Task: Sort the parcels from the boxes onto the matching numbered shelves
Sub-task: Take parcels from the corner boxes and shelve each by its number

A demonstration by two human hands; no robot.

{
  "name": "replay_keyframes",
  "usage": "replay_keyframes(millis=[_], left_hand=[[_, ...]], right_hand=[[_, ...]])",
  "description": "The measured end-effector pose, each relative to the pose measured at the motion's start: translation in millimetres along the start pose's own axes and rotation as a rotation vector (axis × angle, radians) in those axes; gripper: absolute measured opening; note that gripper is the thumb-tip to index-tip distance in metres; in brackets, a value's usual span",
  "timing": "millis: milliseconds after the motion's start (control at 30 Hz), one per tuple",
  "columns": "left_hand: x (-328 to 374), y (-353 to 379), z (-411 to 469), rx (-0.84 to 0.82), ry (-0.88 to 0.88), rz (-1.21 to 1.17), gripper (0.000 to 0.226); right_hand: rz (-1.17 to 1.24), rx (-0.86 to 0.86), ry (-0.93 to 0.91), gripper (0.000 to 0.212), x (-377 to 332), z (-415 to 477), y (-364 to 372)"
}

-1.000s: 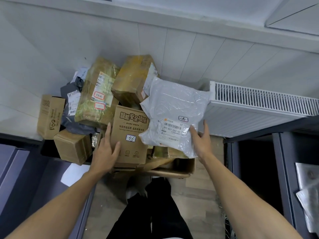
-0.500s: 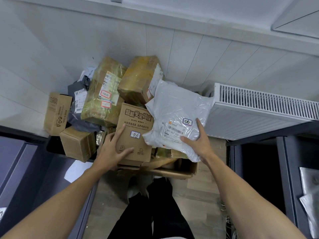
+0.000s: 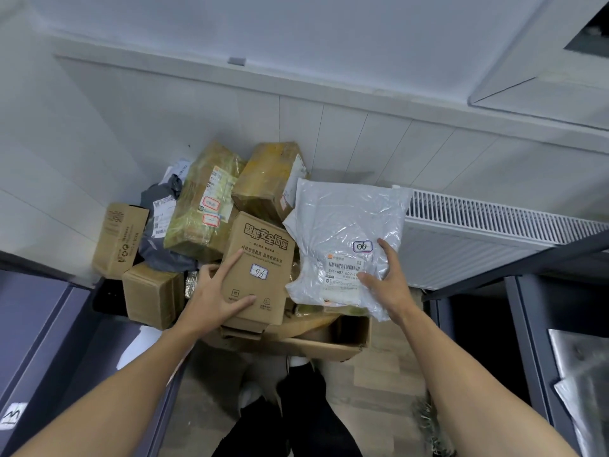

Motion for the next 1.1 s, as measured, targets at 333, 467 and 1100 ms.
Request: replay_keyframes(millis=[333,467,1100], left_hand=[[33.9,-77.1,-10.2,0.151,0.033,-0.046,0.1],[52.0,-109.8,-15.0,0.213,0.054,-0.065,0.1],[89.6,-196.4,-93.2,0.5,0.02,-0.099,0.096]], right_hand=[[-0.03,0.032,-0.171,0.079,-74.9,-33.1,1.4],[-0.043,0.017,-0.22,0.078,-104.9,-50.4,9.0],[0.066,-0.248,-0.379,0.073,-203.1,-72.2,59.5]])
Point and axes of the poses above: each hand's wrist, its own z-axis towards the middle knuckle, its own y-axis out of the palm, x = y × z, the point moved 6 cm from there along z, towards the middle knuckle, and after that the axes turned 8 degrees about z, right-handed, at the moved point
